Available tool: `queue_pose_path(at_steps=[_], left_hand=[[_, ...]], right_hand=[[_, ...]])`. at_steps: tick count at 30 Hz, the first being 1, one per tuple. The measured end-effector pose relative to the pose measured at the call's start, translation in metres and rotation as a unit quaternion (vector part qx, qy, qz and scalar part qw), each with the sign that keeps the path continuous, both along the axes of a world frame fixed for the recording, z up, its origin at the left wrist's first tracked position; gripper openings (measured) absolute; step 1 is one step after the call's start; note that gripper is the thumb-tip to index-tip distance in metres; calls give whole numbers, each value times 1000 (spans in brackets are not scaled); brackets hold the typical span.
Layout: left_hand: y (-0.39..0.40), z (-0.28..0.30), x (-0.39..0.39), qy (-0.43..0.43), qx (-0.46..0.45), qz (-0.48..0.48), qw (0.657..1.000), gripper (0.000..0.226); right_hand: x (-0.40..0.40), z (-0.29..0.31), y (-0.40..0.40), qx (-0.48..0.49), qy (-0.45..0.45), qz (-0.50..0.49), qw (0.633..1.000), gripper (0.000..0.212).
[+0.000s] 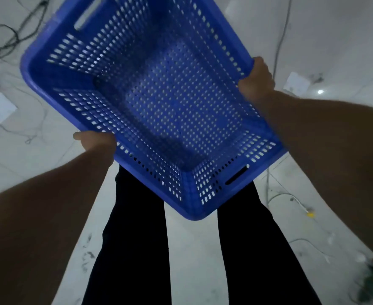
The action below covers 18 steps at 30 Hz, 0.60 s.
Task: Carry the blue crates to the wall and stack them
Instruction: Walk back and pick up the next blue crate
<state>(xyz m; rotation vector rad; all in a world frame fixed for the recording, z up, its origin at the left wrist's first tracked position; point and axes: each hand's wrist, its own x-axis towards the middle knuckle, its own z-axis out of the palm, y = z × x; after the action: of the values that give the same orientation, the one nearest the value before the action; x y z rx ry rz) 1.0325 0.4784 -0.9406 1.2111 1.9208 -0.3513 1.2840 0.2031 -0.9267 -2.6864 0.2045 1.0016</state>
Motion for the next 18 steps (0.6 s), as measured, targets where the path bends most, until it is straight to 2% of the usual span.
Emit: queue_pose_path(at_steps=[2, 6, 9, 12, 15, 18], left_hand=[[5, 3, -7, 22, 16, 18, 999, 31], [14, 52, -8, 0, -3, 31, 1000, 48], [32, 122, -19, -29, -6, 64, 998, 49], [46, 201, -31, -72, 1, 103, 992, 46], [58, 273, -50, -104, 25, 152, 983, 46], [57, 343, -75, -145, 61, 202, 967, 43]], right_hand=[[6, -3, 6, 13, -18, -55, 998, 39], [11, 37, 26, 37, -14, -177, 983, 13], [12, 96, 50, 60, -31, -151, 986, 18], [14, 166, 75, 135, -20, -185, 973, 34], [10, 242, 106, 163, -21, -203, 965, 25], [-4, 316, 131, 199, -8, -169, 965, 11]])
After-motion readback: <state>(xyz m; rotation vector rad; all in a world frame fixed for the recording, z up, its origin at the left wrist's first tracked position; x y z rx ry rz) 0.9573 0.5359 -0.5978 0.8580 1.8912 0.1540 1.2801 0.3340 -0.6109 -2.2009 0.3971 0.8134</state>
